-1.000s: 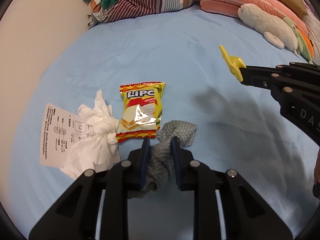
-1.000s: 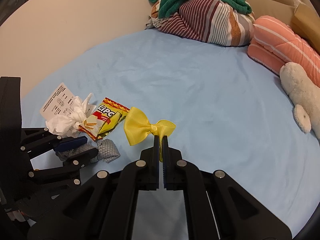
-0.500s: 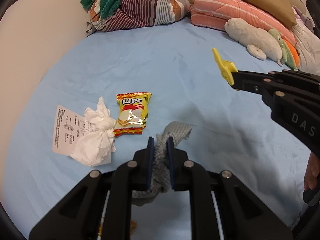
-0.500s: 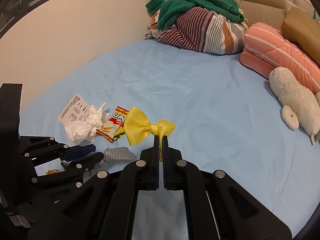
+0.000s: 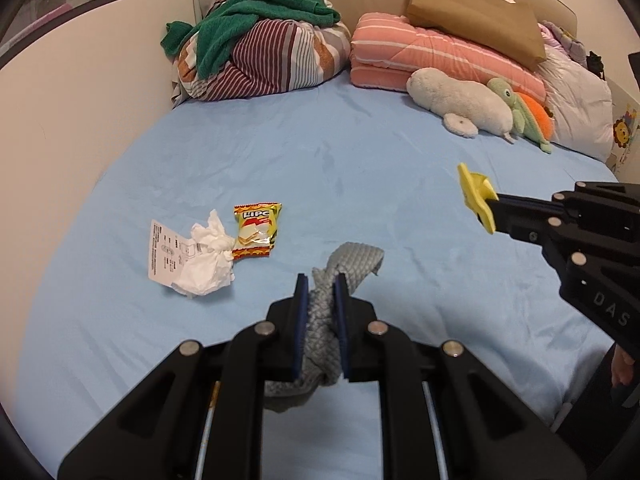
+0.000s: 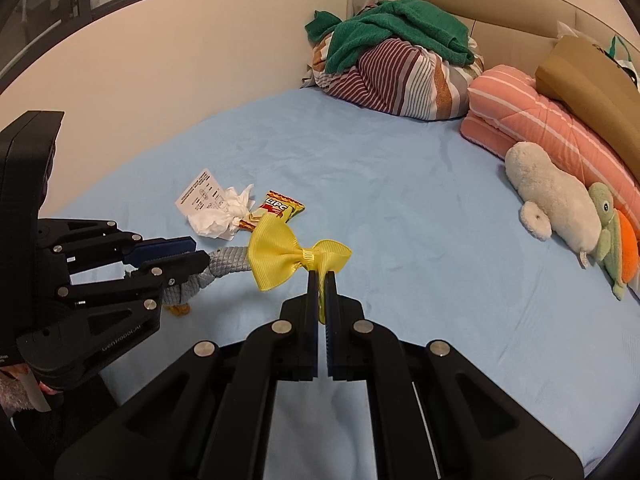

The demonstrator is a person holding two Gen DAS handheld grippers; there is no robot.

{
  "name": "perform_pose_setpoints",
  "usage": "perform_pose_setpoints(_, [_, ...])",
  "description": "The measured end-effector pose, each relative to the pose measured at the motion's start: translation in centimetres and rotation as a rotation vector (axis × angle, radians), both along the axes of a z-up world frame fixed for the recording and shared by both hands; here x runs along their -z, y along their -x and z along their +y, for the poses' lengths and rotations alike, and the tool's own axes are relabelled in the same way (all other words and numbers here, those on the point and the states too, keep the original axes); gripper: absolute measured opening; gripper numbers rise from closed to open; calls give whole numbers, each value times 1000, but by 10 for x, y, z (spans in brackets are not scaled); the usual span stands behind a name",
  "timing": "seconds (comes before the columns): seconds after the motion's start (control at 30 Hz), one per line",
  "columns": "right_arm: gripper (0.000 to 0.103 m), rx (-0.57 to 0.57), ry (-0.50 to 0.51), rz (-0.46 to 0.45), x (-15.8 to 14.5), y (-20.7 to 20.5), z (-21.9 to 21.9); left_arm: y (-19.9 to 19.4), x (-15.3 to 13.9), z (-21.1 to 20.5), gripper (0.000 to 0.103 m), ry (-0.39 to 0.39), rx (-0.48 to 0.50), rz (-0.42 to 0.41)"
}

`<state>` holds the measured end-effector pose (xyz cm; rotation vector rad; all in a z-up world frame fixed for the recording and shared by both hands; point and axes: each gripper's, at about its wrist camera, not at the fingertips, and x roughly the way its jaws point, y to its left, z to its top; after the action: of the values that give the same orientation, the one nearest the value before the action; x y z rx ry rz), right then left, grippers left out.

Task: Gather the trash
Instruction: 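Carry the yellow bow and grey cloth to the grey bin and open both tools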

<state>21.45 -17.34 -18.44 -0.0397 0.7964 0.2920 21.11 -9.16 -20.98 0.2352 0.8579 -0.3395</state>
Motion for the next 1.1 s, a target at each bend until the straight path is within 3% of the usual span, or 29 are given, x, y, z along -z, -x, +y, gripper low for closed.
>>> perform_pose_setpoints(0.53, [2,79,25,-106,-82,120,-59,89,-82,-51,14,44,179,-79])
perform_pose_setpoints(1.1, [2,205,5,-179,-136,231,-109,181,-123,-104,14,42,377,-118])
